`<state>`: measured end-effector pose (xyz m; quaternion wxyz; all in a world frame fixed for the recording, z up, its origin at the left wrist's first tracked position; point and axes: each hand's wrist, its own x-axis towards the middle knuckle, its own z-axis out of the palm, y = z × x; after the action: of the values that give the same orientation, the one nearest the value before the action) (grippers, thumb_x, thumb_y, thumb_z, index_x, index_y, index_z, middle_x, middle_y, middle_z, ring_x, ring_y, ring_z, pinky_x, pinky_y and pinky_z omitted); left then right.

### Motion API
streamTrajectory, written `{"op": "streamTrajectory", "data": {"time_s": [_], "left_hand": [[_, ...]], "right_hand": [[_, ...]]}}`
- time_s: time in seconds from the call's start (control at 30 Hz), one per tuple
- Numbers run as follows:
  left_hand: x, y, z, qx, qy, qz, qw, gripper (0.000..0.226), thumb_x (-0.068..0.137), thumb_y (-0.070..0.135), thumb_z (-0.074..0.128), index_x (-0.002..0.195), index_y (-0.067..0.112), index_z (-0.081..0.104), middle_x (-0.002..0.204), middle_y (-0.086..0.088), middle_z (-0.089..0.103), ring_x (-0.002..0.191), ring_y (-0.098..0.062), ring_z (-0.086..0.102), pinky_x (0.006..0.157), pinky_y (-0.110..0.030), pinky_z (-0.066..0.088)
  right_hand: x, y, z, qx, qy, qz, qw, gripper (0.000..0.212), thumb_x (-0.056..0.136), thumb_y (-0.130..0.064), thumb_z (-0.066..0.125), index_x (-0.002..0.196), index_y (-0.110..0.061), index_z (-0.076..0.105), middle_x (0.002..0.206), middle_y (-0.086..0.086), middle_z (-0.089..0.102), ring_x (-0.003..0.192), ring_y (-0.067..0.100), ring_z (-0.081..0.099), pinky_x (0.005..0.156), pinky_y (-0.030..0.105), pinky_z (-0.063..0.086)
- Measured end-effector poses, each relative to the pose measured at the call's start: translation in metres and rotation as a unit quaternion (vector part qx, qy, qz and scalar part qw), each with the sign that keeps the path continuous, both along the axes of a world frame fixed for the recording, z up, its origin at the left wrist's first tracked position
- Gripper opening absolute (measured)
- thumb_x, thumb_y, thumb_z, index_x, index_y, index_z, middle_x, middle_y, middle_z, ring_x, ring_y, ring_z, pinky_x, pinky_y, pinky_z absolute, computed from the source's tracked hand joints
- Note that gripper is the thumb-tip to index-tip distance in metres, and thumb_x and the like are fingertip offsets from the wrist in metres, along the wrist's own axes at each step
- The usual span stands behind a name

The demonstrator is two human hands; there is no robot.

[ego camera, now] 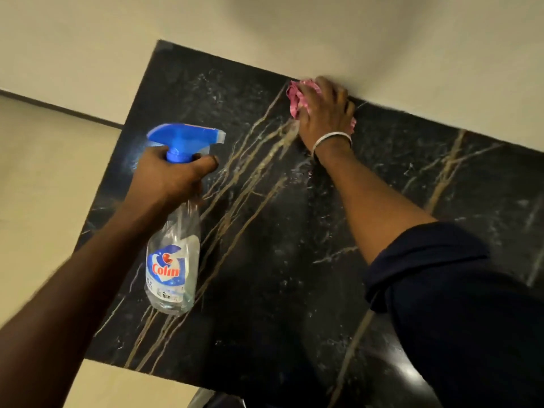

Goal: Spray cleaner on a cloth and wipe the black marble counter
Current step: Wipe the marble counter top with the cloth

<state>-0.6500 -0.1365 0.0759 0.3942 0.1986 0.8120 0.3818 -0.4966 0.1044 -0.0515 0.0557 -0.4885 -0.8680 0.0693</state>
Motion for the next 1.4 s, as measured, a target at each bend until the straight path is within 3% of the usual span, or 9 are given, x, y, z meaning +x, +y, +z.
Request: {"op": "streamTrajectory", "data": {"time_s": [0.1,0.3,0.53,0.77,0.93,1.0,1.2,1.4], "left_hand": [[0.022,0.024,0.005,-0.004,-0.010,-0.024,1.000,0.025,0.085,0.029,0.072,0.100,0.012,0.064,0.072,-0.002,0.063,0.054,-0.010,0.061,0.056,-0.028,0.051],[0.071,0.068,0.004,-0.008,0.004,-0.051,0.999,0.027,0.082,0.029,0.076,0.096,0.007,0.068,0.067,-0.005,0.063,0.056,-0.018,0.060,0.063,-0.037,0.055],[0.126,0.106,0.001,0.002,0.027,-0.088,0.996,0.019,0.084,0.024,0.074,0.085,0.008,0.064,0.056,-0.002,0.060,0.041,-0.009,0.057,0.049,-0.028,0.051],[0.146,0.117,-0.004,0.018,0.026,-0.121,0.992,0.026,0.086,0.024,0.073,0.098,0.003,0.062,0.066,-0.005,0.060,0.043,-0.005,0.058,0.043,-0.017,0.049],[0.126,0.110,-0.005,0.022,0.004,-0.131,0.991,0.027,0.087,0.023,0.071,0.102,0.002,0.062,0.068,-0.004,0.060,0.045,-0.004,0.058,0.044,-0.017,0.049],[0.114,0.107,-0.006,0.017,-0.001,-0.137,0.990,0.024,0.087,0.023,0.071,0.099,0.005,0.062,0.068,-0.003,0.060,0.046,-0.004,0.058,0.046,-0.019,0.051],[0.072,0.093,0.002,0.008,-0.003,-0.116,0.993,0.027,0.084,0.029,0.075,0.091,0.005,0.066,0.063,-0.005,0.061,0.046,-0.011,0.059,0.050,-0.027,0.052],[0.011,0.072,0.011,0.001,0.008,-0.073,0.997,0.028,0.082,0.032,0.076,0.089,0.007,0.065,0.058,-0.002,0.063,0.048,-0.016,0.061,0.046,-0.027,0.050]], "right_hand": [[0.069,0.015,0.000,-0.002,0.007,-0.048,0.999,0.051,0.089,-0.032,0.045,0.140,-0.034,0.046,0.153,-0.001,0.035,0.137,0.033,0.031,0.105,0.050,0.030],[0.211,0.046,0.001,0.021,0.009,-0.150,0.988,0.053,0.087,-0.032,0.044,0.139,-0.034,0.046,0.150,0.000,0.038,0.133,0.033,0.034,0.105,0.050,0.030],[0.362,0.078,0.000,0.027,0.003,-0.312,0.950,0.048,0.088,-0.030,0.039,0.136,-0.029,0.047,0.150,0.007,0.036,0.132,0.041,0.034,0.105,0.052,0.029],[0.400,0.085,0.005,0.039,0.001,-0.382,0.923,0.050,0.087,-0.034,0.035,0.135,-0.028,0.046,0.147,0.005,0.039,0.130,0.037,0.038,0.099,0.046,0.032],[0.367,0.086,0.006,0.012,0.005,-0.471,0.882,0.056,0.087,-0.037,0.033,0.140,-0.023,0.043,0.152,0.009,0.034,0.134,0.040,0.032,0.107,0.048,0.027],[0.327,0.079,0.005,-0.006,0.005,-0.474,0.881,0.059,0.088,-0.037,0.033,0.144,-0.020,0.039,0.156,0.009,0.028,0.139,0.041,0.026,0.111,0.051,0.021],[0.124,0.023,0.010,-0.060,0.029,-0.359,0.931,0.056,0.088,-0.035,0.052,0.142,-0.040,0.038,0.159,0.004,0.022,0.144,0.036,0.018,0.114,0.050,0.015],[-0.052,-0.028,0.013,-0.095,0.015,-0.196,0.976,0.060,0.088,-0.041,0.055,0.145,-0.039,0.035,0.158,0.006,0.024,0.143,0.037,0.020,0.113,0.050,0.019]]}}
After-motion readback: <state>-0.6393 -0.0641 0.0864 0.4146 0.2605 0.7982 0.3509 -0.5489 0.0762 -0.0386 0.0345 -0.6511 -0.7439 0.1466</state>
